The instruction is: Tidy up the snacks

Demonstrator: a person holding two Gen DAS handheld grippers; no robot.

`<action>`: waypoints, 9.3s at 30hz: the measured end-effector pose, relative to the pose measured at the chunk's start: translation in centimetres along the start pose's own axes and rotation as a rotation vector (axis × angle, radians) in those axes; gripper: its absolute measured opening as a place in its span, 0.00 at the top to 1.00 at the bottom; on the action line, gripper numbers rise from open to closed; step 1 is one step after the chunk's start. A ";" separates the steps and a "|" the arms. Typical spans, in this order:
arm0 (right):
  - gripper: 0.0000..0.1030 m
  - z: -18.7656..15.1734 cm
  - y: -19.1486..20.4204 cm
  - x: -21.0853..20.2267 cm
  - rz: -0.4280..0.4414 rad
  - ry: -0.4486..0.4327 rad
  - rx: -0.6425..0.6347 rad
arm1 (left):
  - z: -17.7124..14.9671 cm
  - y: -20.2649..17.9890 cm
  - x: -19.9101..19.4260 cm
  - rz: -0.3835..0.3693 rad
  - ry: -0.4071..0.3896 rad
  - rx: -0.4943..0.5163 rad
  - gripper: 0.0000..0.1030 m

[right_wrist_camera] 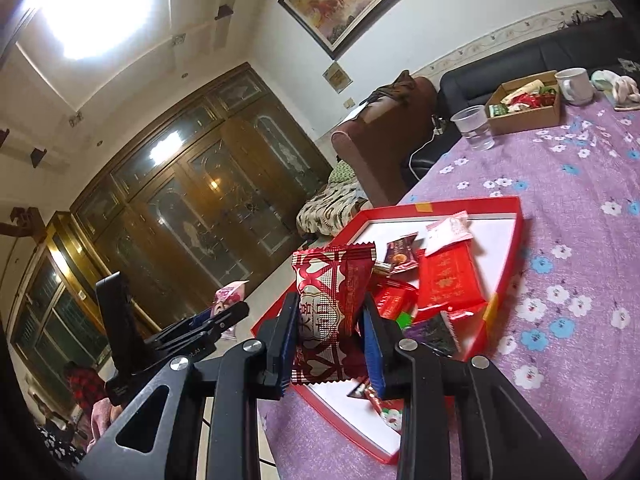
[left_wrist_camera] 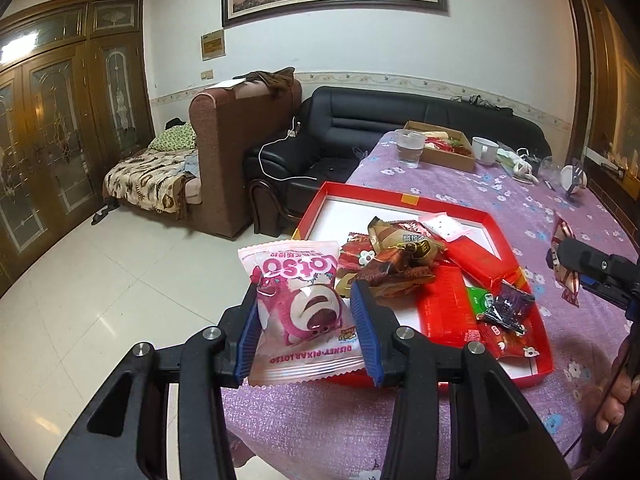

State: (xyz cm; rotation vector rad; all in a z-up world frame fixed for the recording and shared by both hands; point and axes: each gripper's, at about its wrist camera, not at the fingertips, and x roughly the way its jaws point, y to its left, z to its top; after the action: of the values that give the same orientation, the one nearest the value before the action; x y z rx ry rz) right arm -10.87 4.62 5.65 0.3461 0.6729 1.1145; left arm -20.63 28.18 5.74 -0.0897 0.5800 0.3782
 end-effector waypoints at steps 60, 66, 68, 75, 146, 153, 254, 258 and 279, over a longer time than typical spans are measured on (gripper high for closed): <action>0.70 5.2 -4.1 7.0 0.065 0.068 0.160 | 4.3 -7.4 3.3 0.154 0.019 0.106 0.59; 0.70 5.2 -4.2 7.1 0.060 0.074 0.165 | 4.3 -7.4 3.7 0.155 0.025 0.106 0.59; 0.70 5.2 -4.1 7.1 0.061 0.075 0.164 | 4.3 -7.4 3.8 0.156 0.027 0.106 0.59; 0.70 5.1 -4.1 7.1 0.057 0.080 0.163 | 4.1 -7.2 4.3 0.158 0.038 0.107 0.59; 0.69 4.6 -4.0 7.8 0.026 0.109 0.171 | 3.0 -7.4 6.4 0.146 0.095 0.112 0.59; 0.47 4.5 -4.4 8.0 -0.042 0.116 0.183 | 2.9 -7.3 6.6 0.148 0.101 0.117 0.58; 0.16 -8.7 23.6 -13.4 -0.499 -0.234 -0.425 | -3.6 -0.4 -21.4 0.114 -0.224 -0.063 0.14; 0.16 -8.7 23.9 -13.2 -0.501 -0.235 -0.446 | -3.5 -0.6 -20.9 0.116 -0.217 -0.063 0.14; 0.15 -8.9 23.5 -12.6 -0.506 -0.216 -0.439 | -3.9 -1.0 -21.3 0.115 -0.217 -0.061 0.14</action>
State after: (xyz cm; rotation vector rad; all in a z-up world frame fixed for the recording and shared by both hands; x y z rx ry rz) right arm -36.74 2.30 16.43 -0.0827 0.2841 0.6978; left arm -38.71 19.66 14.17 -0.0726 0.3599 0.5105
